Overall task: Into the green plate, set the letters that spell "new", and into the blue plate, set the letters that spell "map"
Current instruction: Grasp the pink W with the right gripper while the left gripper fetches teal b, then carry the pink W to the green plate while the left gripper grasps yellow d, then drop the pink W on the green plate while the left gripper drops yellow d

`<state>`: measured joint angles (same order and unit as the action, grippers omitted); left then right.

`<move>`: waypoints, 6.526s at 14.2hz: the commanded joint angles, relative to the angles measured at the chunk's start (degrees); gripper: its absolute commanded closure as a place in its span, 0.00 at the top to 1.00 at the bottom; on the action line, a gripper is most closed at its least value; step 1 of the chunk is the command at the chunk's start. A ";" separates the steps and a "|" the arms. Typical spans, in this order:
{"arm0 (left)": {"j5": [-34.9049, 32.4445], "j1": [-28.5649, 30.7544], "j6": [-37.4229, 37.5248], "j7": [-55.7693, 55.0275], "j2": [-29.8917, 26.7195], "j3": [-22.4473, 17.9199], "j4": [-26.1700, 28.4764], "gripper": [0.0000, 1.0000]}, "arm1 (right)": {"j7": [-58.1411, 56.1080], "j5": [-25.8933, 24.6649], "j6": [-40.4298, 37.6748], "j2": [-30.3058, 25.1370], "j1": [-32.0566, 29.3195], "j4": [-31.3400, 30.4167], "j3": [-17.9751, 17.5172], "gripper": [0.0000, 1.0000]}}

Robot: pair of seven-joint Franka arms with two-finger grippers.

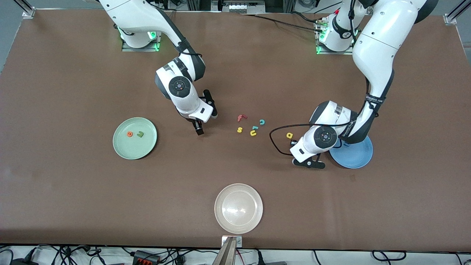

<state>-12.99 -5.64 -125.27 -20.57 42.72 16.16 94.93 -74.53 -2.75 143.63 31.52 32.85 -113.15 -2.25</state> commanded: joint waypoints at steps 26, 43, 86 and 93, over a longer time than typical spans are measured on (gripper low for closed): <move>-2.48 11.88 17.34 20.30 -4.66 -0.16 -5.90 0.79 | -1.58 -0.94 1.83 0.65 -0.50 -1.64 -0.21 0.42; -0.90 8.36 17.16 3.55 -3.70 5.11 -6.43 0.79 | 4.81 -0.15 -2.63 -0.41 -5.16 1.69 0.32 0.01; 5.71 11.59 11.96 -32.46 -15.11 9.68 9.04 0.01 | 78.05 1.79 -24.98 0.13 -14.48 9.79 7.00 1.00; 5.08 21.54 11.37 -6.16 -13.73 9.42 10.53 0.02 | 79.97 1.70 -36.63 -8.49 -14.91 16.62 7.43 1.00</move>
<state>-6.99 14.88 -112.45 -30.59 27.91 25.10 104.28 3.10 -1.50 113.02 25.36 18.34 -99.77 5.22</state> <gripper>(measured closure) 0.727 0.000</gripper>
